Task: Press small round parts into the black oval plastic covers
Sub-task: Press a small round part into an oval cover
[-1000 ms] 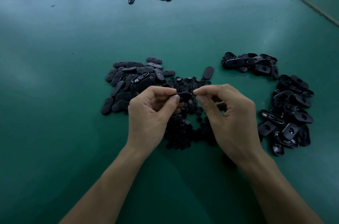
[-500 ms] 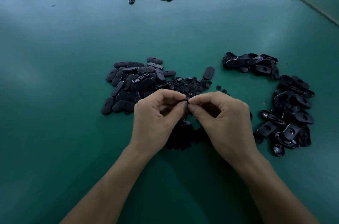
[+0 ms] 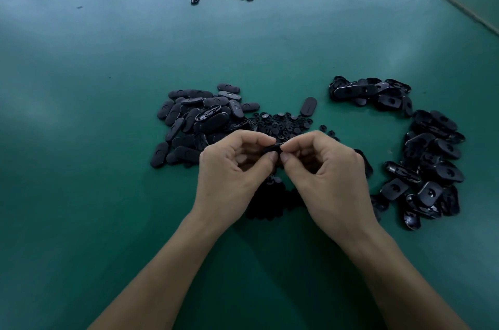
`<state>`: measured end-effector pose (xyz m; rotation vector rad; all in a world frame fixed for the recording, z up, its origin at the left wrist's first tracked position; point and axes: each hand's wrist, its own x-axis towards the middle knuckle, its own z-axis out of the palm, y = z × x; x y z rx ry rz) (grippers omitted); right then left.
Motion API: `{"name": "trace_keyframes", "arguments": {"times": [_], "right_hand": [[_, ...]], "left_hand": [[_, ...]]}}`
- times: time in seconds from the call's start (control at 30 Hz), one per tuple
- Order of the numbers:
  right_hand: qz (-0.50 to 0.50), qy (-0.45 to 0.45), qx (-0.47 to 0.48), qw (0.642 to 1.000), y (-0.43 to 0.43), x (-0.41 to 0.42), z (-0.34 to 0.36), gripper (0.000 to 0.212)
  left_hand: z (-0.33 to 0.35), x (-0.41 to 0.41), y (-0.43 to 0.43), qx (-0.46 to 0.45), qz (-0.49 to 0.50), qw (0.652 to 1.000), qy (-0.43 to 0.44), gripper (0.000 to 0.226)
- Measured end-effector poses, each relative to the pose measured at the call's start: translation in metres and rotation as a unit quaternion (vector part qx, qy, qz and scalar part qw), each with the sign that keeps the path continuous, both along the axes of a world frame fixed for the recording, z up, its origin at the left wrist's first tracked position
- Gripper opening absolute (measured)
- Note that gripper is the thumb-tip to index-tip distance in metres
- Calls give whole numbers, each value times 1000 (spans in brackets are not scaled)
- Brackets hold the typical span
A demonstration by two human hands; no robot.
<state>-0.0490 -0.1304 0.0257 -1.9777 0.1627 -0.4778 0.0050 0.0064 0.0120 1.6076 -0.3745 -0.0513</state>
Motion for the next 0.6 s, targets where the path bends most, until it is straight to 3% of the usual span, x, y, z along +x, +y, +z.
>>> {"name": "trace_keyframes", "arguments": {"times": [0.6], "right_hand": [[3, -3, -60, 998, -2, -1, 2, 18]], "left_hand": [[0, -1, 0, -8, -12, 1000, 10, 34]]}}
